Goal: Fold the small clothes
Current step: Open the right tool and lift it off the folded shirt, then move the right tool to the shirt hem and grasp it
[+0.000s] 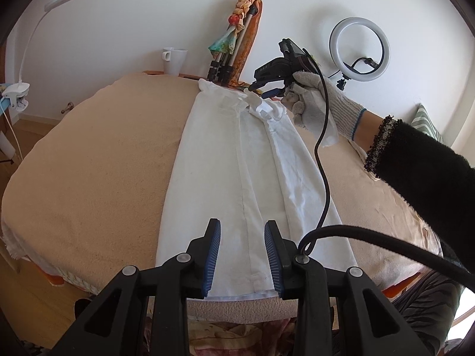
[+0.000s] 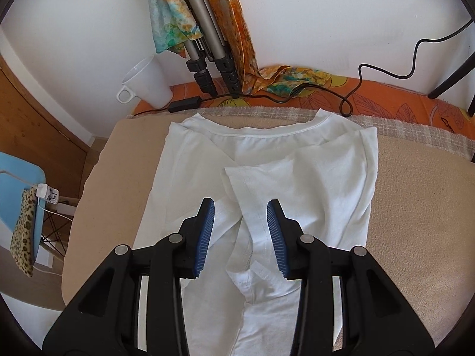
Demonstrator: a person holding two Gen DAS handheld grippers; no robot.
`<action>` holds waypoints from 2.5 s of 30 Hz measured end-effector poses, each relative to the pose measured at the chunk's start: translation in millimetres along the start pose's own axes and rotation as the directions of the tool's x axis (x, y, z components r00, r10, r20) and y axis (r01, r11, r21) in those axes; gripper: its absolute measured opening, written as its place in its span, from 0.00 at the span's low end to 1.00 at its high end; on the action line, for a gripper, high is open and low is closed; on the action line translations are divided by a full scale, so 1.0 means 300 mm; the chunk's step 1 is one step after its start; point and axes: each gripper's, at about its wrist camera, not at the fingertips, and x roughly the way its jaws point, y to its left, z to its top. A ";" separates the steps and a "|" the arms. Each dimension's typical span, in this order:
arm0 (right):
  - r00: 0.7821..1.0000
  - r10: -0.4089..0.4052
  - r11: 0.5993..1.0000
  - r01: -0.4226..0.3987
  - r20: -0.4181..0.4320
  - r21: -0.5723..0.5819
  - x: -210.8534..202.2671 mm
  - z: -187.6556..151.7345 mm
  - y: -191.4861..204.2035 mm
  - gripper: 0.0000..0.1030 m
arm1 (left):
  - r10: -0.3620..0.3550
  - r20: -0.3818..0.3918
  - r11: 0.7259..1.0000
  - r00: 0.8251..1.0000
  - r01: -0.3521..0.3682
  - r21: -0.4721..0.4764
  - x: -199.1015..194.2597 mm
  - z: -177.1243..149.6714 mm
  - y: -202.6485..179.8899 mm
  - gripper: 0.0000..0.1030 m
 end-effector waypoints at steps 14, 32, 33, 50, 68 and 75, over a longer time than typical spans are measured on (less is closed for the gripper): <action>0.999 0.016 0.996 -0.019 0.033 0.092 0.070 0.087 -0.018 0.06 | -0.024 -0.029 0.998 0.999 0.023 -0.061 0.044 0.007 0.055 0.30; 0.993 0.100 0.993 -0.104 0.068 0.056 -0.150 0.049 -0.010 0.38 | -0.032 -0.022 0.999 0.999 0.033 0.034 0.034 -0.013 -0.031 0.30; 0.991 0.100 0.993 -0.105 0.087 0.049 -0.209 0.033 -0.017 0.38 | -0.037 -0.023 0.998 0.999 0.038 0.045 0.032 -0.016 -0.040 0.30; 0.975 0.139 0.983 -0.157 0.171 0.096 -0.873 -0.580 -0.183 0.38 | -0.188 -0.145 0.973 0.971 0.205 0.110 0.053 -0.042 -0.117 0.30; 0.937 0.284 0.955 -0.258 -0.204 0.147 -0.531 -1.090 -0.114 0.38 | -0.269 -0.262 0.963 0.927 0.261 -0.066 0.228 -0.013 -0.109 0.04; 0.940 0.276 0.958 -0.253 -0.200 0.134 -0.528 -1.098 -0.120 0.20 | -0.228 -0.224 0.974 0.948 0.226 -0.033 0.194 -0.025 -0.111 0.00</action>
